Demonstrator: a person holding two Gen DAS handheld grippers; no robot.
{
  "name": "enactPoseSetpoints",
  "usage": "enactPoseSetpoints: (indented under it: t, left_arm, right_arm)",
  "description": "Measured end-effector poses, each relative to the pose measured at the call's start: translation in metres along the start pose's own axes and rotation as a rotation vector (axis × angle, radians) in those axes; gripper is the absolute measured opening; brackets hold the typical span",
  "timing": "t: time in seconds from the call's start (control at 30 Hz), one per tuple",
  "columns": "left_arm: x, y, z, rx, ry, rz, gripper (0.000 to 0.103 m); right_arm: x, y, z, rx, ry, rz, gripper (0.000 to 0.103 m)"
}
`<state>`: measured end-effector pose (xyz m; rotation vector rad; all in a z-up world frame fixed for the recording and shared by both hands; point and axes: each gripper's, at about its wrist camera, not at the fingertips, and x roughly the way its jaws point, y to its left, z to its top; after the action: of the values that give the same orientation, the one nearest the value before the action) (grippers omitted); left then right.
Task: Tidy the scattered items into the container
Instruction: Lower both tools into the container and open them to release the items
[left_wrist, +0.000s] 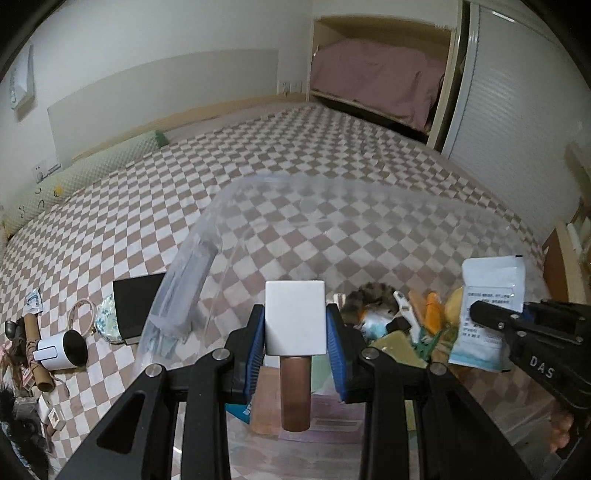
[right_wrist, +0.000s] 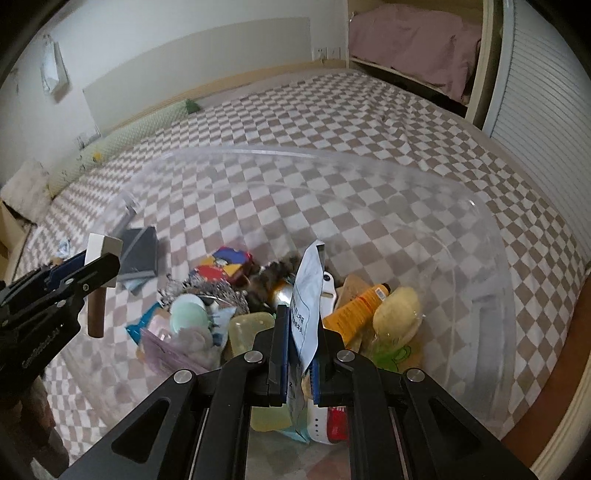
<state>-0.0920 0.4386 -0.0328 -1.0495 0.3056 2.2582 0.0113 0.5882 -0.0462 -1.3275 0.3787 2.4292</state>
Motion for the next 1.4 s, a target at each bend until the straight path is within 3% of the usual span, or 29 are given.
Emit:
enactPoseSetpoints:
  t: [0.27,0.83,0.9,0.97,1.13,1.2,1.27,1.4]
  left_arm:
    - [0.013,0.01,-0.004,-0.007,0.036,0.022,0.031]
    - [0.023,0.017,-0.004,-0.058,0.048,0.037,0.033]
    - [0.02,0.018,-0.002,-0.065,0.039,0.038,0.036]
    - [0.018,0.019,0.0,-0.075,0.035,0.031,0.047]
    - [0.016,0.017,0.002,-0.066,0.035,0.036,0.047]
    - [0.017,0.017,0.002,-0.067,0.039,0.039,0.051]
    - [0.017,0.018,0.0,-0.073,0.044,0.037,0.062]
    - [0.018,0.017,-0.001,-0.069,0.054,0.036,0.065]
  right_arm:
    - [0.017,0.008,0.0,-0.04,0.094,-0.041,0.01]
    - [0.027,0.007,0.001,-0.029,0.132,-0.025,0.01]
    - [0.028,0.007,0.001,-0.029,0.134,-0.023,0.01]
    - [0.028,0.008,0.001,-0.032,0.138,-0.019,0.01]
    - [0.029,0.009,0.001,-0.037,0.138,-0.023,0.01]
    - [0.029,0.008,0.001,-0.034,0.138,-0.02,0.01]
    - [0.029,0.008,0.001,-0.032,0.138,-0.018,0.01]
    - [0.028,0.007,0.001,-0.027,0.136,-0.014,0.01]
